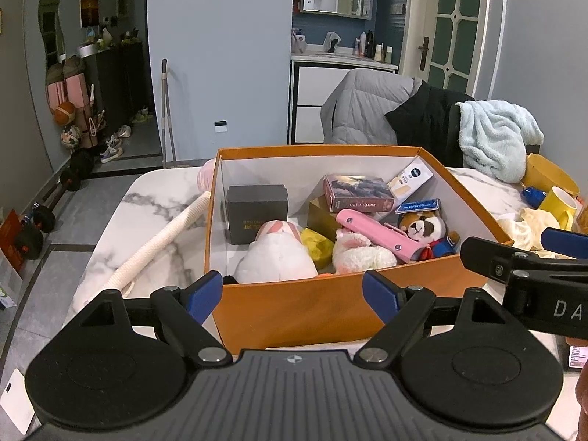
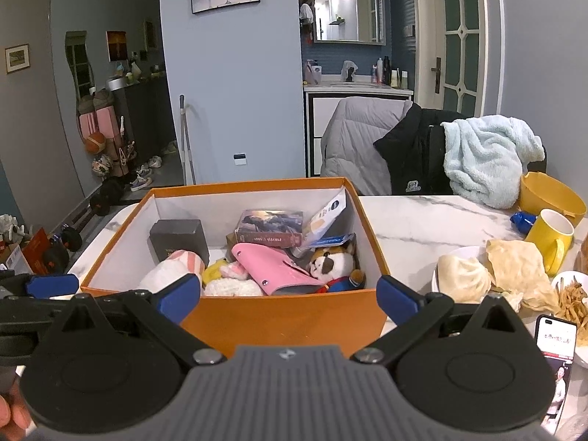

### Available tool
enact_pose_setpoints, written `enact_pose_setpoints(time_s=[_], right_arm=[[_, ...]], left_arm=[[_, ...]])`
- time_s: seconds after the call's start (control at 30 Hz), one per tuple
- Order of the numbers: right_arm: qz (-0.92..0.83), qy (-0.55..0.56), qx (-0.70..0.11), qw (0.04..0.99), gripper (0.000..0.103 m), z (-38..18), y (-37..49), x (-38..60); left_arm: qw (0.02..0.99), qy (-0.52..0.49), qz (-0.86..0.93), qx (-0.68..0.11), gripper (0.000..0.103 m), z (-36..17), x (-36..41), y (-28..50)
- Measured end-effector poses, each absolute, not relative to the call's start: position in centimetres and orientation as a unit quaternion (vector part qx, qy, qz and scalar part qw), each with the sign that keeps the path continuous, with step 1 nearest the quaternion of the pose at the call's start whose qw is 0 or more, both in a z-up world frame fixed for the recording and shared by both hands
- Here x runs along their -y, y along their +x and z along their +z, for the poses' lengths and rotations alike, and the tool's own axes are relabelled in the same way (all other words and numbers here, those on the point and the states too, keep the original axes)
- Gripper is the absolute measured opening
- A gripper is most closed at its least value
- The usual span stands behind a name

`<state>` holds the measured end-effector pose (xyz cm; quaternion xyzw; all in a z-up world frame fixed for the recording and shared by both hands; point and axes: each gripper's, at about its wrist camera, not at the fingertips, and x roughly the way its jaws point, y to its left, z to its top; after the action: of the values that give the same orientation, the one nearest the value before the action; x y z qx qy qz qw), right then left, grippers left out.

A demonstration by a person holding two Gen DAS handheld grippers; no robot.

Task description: Organize objects

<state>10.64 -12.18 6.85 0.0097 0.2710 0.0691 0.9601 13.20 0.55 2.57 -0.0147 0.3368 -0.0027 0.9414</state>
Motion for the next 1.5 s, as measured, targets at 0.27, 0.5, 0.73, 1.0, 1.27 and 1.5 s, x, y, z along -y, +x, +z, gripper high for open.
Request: enact_pose_setpoints(time_s=[0.27, 0.5, 0.73, 1.0, 1.27, 1.5], right_arm=[[0.070, 0.008, -0.272, 0.960, 0.102, 6.67, 10.75, 12.13], [0.071, 0.005, -0.271, 0.960, 0.102, 6.64, 10.62, 11.99], [0.070, 0.003, -0.270, 0.960, 0.102, 6.70, 10.59, 11.98], [0.069, 0.002, -0.270, 0.960, 0.102, 6.77, 10.51, 12.01], [0.069, 0.002, -0.270, 0.960, 0.102, 6.75, 10.51, 12.02], [0.069, 0.002, -0.270, 0.960, 0.102, 6.76, 10.51, 11.99]], left_arm=[[0.941, -0.018, -0.002, -0.339, 0.098, 2.46, -0.61, 13.23], [0.941, -0.018, -0.003, -0.337, 0.098, 2.51, -0.67, 13.12], [0.942, -0.018, -0.003, -0.335, 0.099, 2.63, -0.79, 12.93], [0.942, -0.017, -0.003, -0.335, 0.098, 2.61, -0.77, 12.92], [0.942, -0.017, -0.003, -0.335, 0.098, 2.59, -0.78, 12.89], [0.942, -0.017, -0.003, -0.334, 0.099, 2.56, -0.75, 12.92]])
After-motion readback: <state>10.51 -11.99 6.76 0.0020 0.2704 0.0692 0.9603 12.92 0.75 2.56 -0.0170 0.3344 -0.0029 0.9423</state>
